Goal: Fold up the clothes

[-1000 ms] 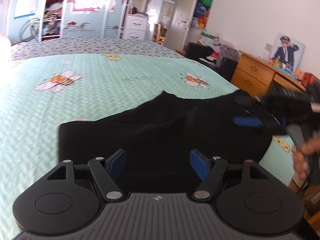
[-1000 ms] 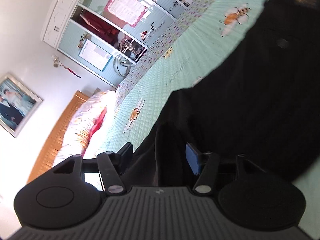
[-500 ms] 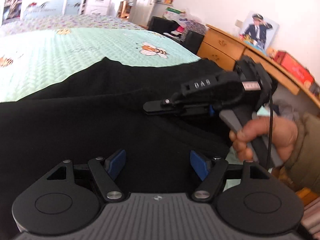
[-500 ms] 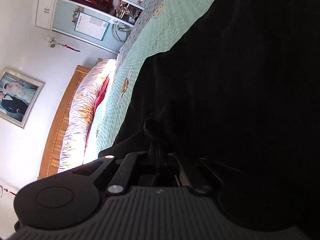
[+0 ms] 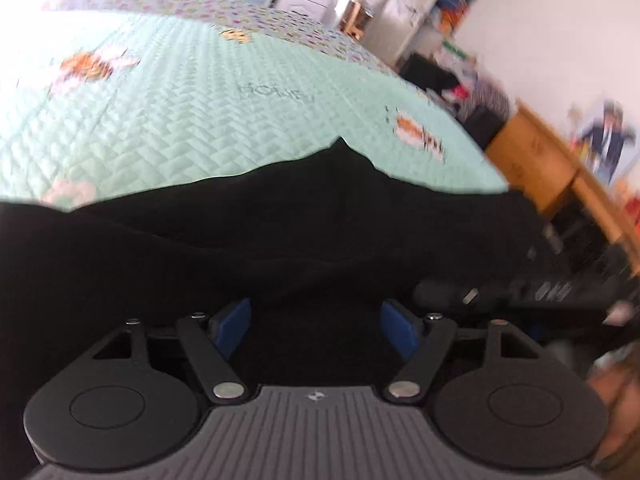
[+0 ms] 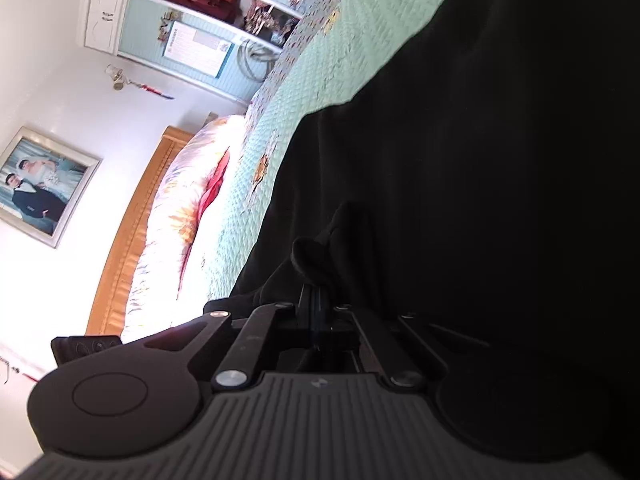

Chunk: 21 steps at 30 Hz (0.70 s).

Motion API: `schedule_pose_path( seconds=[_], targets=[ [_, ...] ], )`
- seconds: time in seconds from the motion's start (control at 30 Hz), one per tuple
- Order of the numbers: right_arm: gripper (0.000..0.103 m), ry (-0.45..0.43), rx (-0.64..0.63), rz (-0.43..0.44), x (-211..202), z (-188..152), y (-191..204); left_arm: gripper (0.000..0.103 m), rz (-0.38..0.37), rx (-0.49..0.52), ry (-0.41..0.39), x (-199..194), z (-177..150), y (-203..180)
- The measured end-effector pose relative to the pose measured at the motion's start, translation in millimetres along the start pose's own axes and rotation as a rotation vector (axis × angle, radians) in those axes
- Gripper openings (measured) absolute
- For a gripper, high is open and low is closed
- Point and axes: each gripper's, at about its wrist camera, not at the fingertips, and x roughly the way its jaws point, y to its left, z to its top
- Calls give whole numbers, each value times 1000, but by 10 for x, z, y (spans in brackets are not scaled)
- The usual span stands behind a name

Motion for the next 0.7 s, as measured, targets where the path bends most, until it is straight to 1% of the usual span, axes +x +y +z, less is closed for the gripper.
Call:
schedule_pose_path(
  seconds=[0.03, 0.07, 0.1, 0.13, 0.2, 0.23, 0.27, 0.3, 0.33, 0.37, 0.43, 0.47, 0.5, 0.53, 0.6, 0.63, 0.7],
  targets=[
    [8, -8, -5, 2, -26, -5, 32, 75, 14, 30, -1, 12, -13, -33],
    [12, -16, -10, 4, -53, -10, 63, 76, 20, 41, -4, 15, -28, -59],
    [24, -23, -16, 5, -79, -15, 95, 76, 23, 44, -9, 13, -43, -71],
    [29, -29, -22, 10, -95, -17, 132, 78, 27, 46, -14, 11, -59, -82],
    [36, -18, -40, 33, -39, 3, 224, 79, 40, 59, -18, -17, -86, -51],
    [38, 6, -28, 16, 39, 27, 173, 80, 51, 76, -17, -22, -81, -49],
    [38, 33, -13, -5, 120, 51, 109, 80, 62, 95, -16, -27, -76, -47],
    [29, 61, 7, -41, 204, 74, -5, 80, 69, 106, -14, -12, -79, -53],
    [0, 75, 33, -64, 254, 94, -153, 81, 75, 118, -13, 4, -83, -58],
    [0, 70, 72, -63, 251, 103, -280, 82, 82, 129, -11, 20, -87, -64],
    [0, 47, 107, -34, 177, 72, -320, 84, 85, 140, -10, 36, -90, -74],
    [0, 33, 67, -57, 115, 31, -222, 85, 86, 145, -10, 42, -92, -76],
    [7, 11, 33, -70, 35, -8, -114, 86, 87, 150, -10, 47, -95, -77],
    [16, -18, 5, -69, -63, -50, 15, 86, 87, 156, -10, 53, -97, -78],
    [27, -69, -26, -38, -255, -127, 236, 87, 88, 157, -9, 52, -95, -82],
    [32, -85, -34, -23, -380, -192, 313, 87, 86, 155, -10, 49, -96, -79],
    [36, -70, -12, -36, -546, -366, 339, 87, 82, 150, -11, 42, -98, -74]
  ],
)
